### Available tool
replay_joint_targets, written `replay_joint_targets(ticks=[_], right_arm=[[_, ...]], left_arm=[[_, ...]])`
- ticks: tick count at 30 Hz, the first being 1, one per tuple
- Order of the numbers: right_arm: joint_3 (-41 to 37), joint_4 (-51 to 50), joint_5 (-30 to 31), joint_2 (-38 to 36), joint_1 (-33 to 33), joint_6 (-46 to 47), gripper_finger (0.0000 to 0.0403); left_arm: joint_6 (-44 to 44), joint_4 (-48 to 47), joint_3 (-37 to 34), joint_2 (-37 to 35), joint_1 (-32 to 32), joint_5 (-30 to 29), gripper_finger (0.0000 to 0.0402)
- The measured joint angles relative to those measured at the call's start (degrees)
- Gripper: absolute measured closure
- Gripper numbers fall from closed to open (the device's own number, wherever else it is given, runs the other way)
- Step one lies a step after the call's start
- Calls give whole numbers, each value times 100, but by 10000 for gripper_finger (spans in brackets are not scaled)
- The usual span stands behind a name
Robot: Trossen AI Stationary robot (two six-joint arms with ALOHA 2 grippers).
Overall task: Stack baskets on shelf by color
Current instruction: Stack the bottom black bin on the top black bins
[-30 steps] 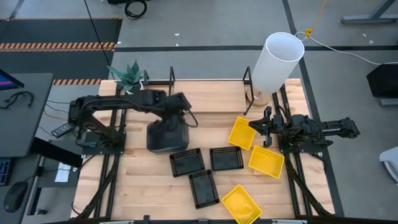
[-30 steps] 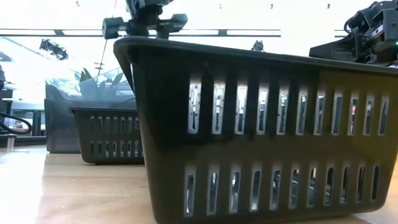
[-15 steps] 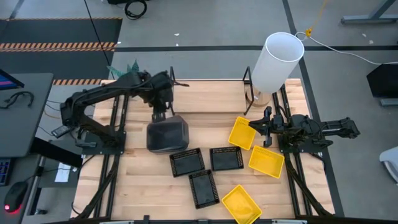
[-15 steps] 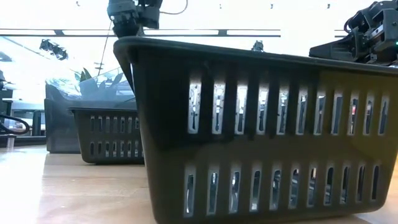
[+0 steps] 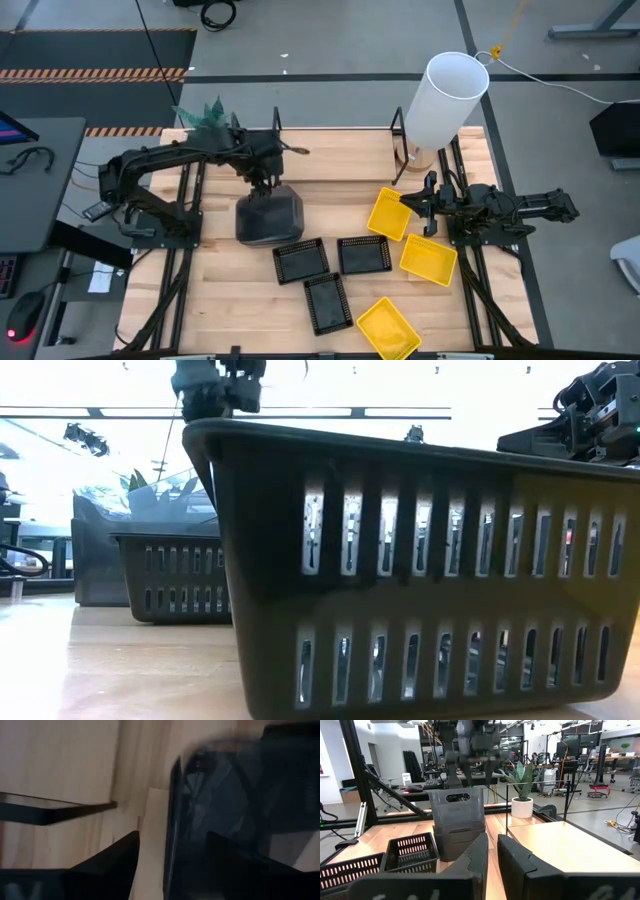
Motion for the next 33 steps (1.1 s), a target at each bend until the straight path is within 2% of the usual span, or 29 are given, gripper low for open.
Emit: replay_joint_targets(ticks=[5, 9, 14, 18, 24, 33], right_arm=[[0, 0, 0, 0, 1, 0, 357], [0, 0, 0, 0, 1, -2, 357], [0, -1, 0, 0, -1, 0, 357], [1, 0, 0, 0, 0, 0, 357], [1, 0, 0, 0, -1, 0, 357], [1, 0, -1, 0, 0, 0, 357]], left_arm=[[194, 591, -602, -36, -109, -93, 184], [211, 743, -743, -38, -140, -606, 203], [65, 731, -768, -38, -167, -645, 240], [-105, 693, -768, -38, -179, -642, 291], [-215, 550, -720, -38, -337, -653, 389], [-363, -517, 44, -12, -441, -914, 396]])
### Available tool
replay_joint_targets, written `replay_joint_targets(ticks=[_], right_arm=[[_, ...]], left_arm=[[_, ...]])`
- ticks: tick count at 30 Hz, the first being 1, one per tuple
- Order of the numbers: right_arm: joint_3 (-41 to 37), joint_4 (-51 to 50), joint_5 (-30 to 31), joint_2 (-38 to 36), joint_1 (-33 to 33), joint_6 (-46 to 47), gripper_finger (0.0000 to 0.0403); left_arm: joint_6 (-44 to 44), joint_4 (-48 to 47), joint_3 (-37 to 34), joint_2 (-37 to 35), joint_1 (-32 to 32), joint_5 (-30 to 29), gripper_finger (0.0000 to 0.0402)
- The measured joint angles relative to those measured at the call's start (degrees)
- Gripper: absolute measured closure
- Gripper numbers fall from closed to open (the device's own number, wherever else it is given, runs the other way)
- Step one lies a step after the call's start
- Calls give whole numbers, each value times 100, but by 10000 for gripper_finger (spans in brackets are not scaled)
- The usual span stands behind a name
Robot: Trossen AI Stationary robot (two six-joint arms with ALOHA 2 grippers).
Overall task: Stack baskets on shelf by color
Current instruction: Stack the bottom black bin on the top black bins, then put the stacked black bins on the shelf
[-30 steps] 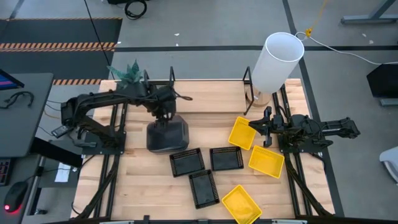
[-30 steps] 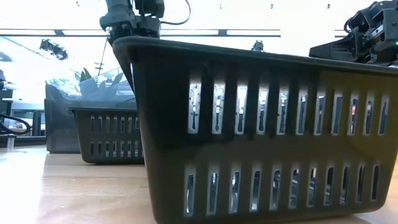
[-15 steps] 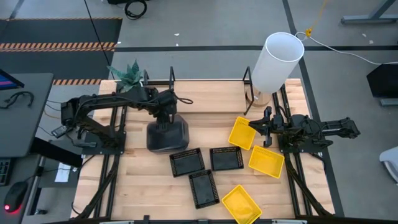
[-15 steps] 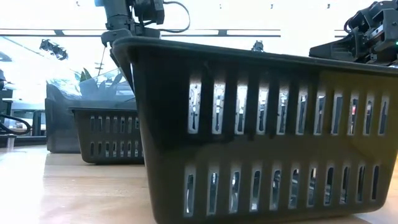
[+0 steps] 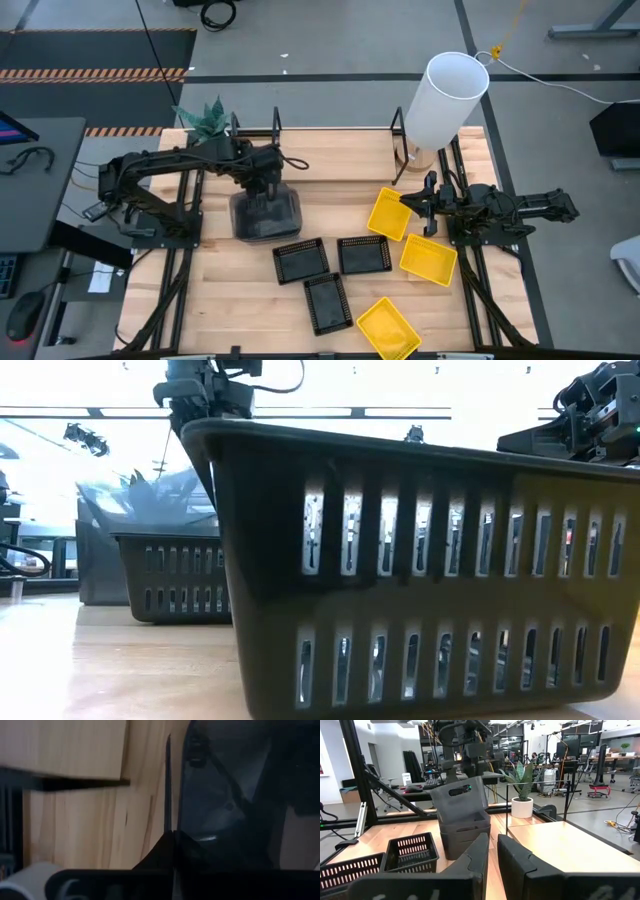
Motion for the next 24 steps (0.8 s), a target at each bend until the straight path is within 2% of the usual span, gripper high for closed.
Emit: replay_joint_targets(ticks=[6, 15, 17, 24], right_arm=[[0, 0, 0, 0, 0, 0, 357], [0, 9, -7, -2, 0, 0, 357], [0, -2, -4, -2, -2, 0, 357], [-1, 2, -1, -2, 0, -1, 357]], left_arm=[[-19, -645, 76, 118, 23, -1, 396], [-161, -1070, 74, 549, 27, 143, 392], [-143, -1076, 74, 654, 15, 144, 372], [51, -1102, 74, 688, -9, 97, 254]])
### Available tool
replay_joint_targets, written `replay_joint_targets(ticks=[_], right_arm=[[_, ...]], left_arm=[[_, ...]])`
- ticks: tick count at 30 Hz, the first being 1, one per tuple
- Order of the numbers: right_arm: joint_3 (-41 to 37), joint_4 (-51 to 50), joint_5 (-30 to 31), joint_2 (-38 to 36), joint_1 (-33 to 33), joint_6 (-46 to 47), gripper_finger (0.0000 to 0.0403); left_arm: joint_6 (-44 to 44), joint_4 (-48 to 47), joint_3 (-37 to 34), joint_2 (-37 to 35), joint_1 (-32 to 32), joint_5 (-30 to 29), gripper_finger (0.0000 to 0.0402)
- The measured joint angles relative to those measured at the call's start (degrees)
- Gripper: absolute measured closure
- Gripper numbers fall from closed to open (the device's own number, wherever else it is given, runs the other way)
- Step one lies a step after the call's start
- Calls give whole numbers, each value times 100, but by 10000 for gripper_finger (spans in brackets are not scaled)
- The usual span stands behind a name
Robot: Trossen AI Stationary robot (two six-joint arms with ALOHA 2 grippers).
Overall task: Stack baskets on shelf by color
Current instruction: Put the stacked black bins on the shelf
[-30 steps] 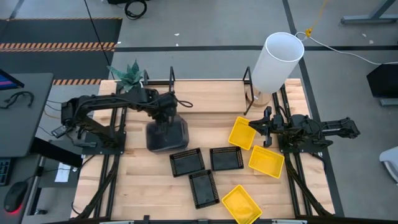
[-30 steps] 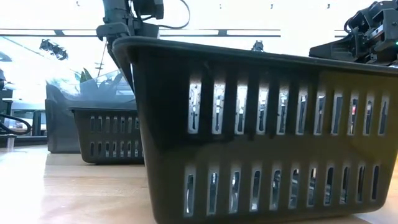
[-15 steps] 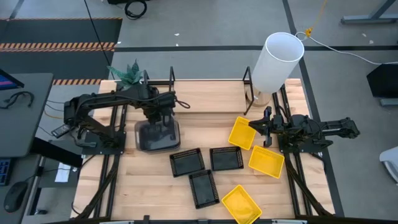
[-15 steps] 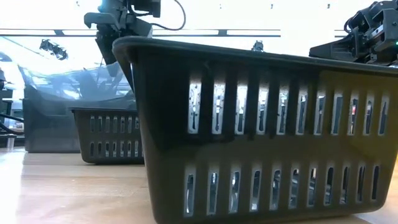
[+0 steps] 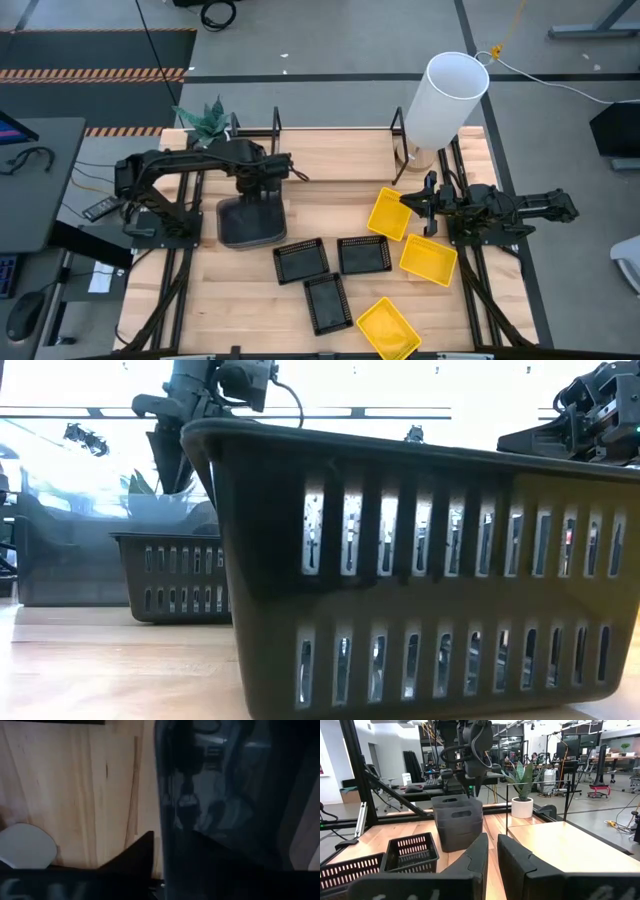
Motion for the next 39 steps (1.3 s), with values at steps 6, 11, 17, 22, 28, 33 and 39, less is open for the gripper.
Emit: replay_joint_targets(ticks=[6, 11, 17, 22, 28, 33, 39], right_arm=[[1, 0, 0, 0, -2, -1, 357], [1, 0, 0, 0, 0, 1, 357], [1, -2, 2, 0, -2, 1, 357], [1, 0, 0, 0, 0, 1, 357], [-1, -4, 2, 0, -2, 1, 357], [1, -2, 2, 0, -2, 1, 357], [1, -2, 2, 0, -1, -1, 357]], left_arm=[[334, -210, 0, -514, -371, -14, 206], [889, -569, -180, -999, -1333, -136, 223], [1778, -519, -883, -1322, -2609, -213, 245], [1715, -498, -1261, -1318, -3388, -1038, 228], [1819, -686, -1617, -1318, -3806, -1126, 189], [2103, -644, -2070, -1320, -3930, -1147, 179], [2592, 251, -2716, -1318, -4119, -1425, 201]])
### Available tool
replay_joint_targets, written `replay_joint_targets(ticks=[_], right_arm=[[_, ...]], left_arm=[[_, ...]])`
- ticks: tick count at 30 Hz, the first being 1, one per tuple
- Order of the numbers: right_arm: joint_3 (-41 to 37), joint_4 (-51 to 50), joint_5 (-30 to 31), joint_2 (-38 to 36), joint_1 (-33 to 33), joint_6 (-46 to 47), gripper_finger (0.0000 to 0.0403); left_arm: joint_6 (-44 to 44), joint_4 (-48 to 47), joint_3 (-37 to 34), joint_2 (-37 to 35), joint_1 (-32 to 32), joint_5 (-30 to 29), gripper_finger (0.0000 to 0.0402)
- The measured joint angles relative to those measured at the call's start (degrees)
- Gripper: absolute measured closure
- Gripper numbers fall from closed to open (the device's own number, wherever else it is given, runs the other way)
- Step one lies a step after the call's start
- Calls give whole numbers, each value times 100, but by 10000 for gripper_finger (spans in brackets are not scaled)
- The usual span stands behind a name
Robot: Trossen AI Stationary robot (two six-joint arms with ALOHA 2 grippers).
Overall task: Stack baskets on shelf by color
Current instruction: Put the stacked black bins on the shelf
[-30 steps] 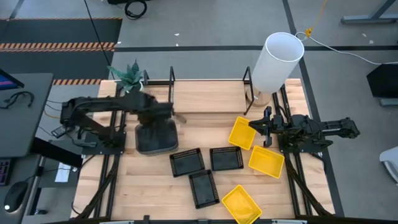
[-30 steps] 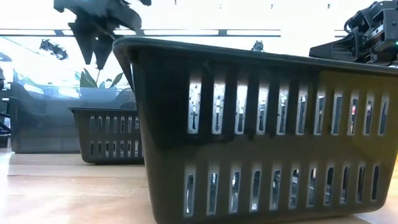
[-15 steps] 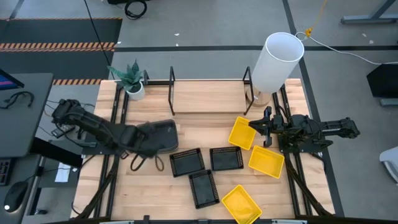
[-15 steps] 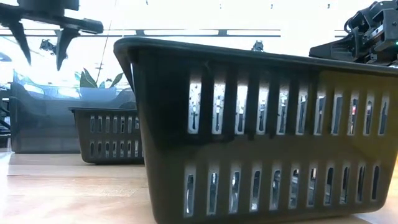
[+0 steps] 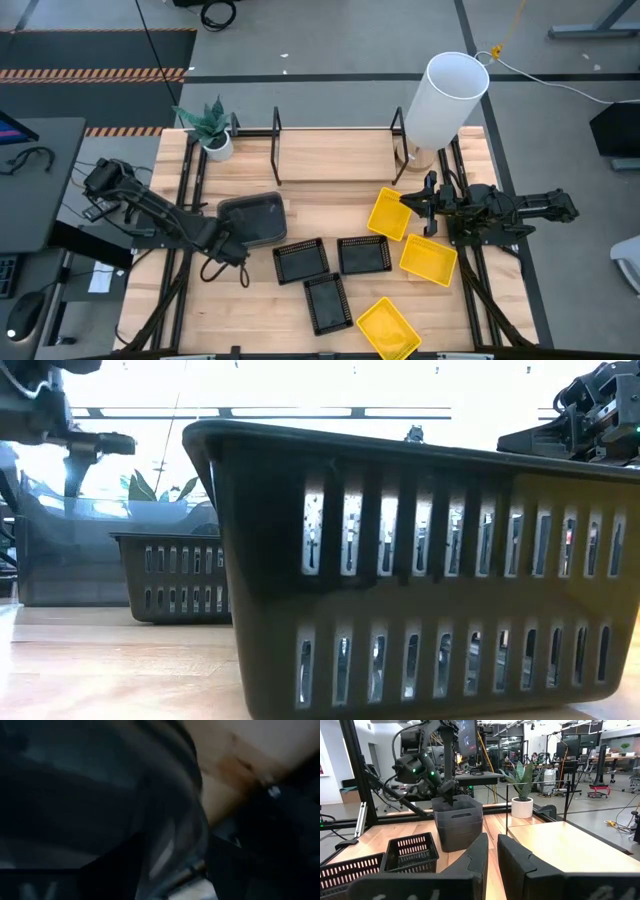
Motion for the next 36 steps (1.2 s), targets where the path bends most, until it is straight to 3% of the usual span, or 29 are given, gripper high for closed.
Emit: replay_joint_targets(ticks=[7, 15, 20, 25, 30, 36], right_arm=[[0, 0, -2, 0, -1, 0, 357], [0, 0, -1, 0, 0, 1, 357], [0, 0, 0, 0, 1, 2, 357], [-1, 2, -2, 2, 1, 2, 357], [0, -2, 0, 2, 1, 2, 357], [0, 4, -1, 2, -1, 0, 357]], left_arm=[[67, 869, -229, 2, 76, 84, 260], [105, 1152, -212, -1, 144, 496, 383], [-97, 1110, -84, 11, 150, 663, 383], [-49, 1027, 577, 11, 148, 709, 387], [41, 762, 1312, 7, 145, 257, 387], [-170, 1299, 2024, 2, 438, -168, 387]])
